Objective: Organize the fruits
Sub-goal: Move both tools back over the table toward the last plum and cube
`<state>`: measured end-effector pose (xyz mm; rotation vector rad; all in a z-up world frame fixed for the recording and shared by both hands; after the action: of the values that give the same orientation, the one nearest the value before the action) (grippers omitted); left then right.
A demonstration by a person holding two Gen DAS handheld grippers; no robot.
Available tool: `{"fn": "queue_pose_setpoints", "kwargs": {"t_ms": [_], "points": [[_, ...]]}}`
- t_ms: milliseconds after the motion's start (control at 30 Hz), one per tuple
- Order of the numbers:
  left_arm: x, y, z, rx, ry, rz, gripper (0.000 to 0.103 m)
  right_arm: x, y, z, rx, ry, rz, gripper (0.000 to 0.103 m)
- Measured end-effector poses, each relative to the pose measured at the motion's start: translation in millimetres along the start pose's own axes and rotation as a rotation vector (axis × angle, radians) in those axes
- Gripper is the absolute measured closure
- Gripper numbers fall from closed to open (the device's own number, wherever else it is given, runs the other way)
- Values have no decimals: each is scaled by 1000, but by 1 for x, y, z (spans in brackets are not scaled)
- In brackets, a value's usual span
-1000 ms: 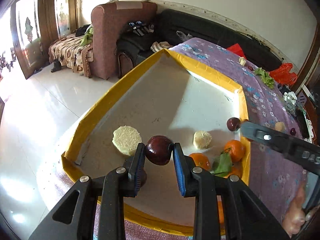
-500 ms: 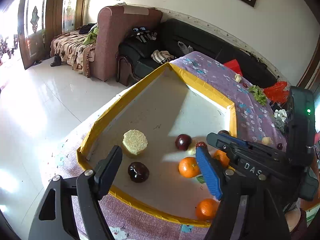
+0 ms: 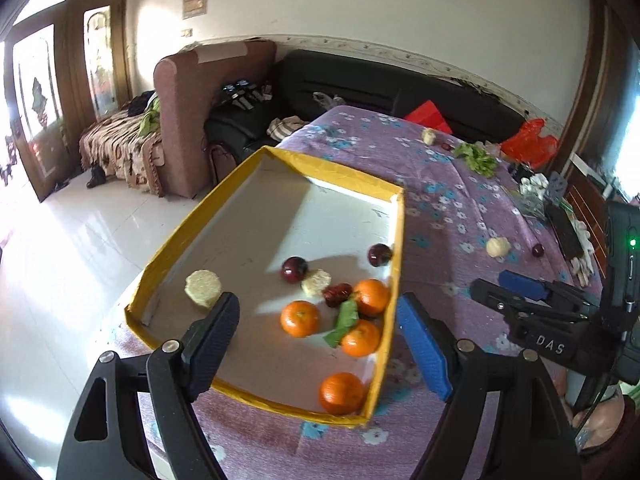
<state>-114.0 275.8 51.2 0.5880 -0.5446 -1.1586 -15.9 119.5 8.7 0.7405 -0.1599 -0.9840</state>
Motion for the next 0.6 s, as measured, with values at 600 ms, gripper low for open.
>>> {"fn": "queue_pose_setpoints", "kwargs": {"t_ms": [600], "points": [[103, -18, -24, -120, -166, -94, 23, 272, -42, 87, 79, -280, -445, 42]]}}
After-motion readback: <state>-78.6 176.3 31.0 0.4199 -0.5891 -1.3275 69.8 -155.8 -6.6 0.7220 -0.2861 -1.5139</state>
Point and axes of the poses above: each gripper's, at about its wrist camera, not at the fingertips, and z roughly against the way its jaws point, x to its right, y to its top, the point moved 10 cm from there along -z, roughly the way its jaws point, and after that the axes turned 2 degrees about -x, right-handed, at the moved point
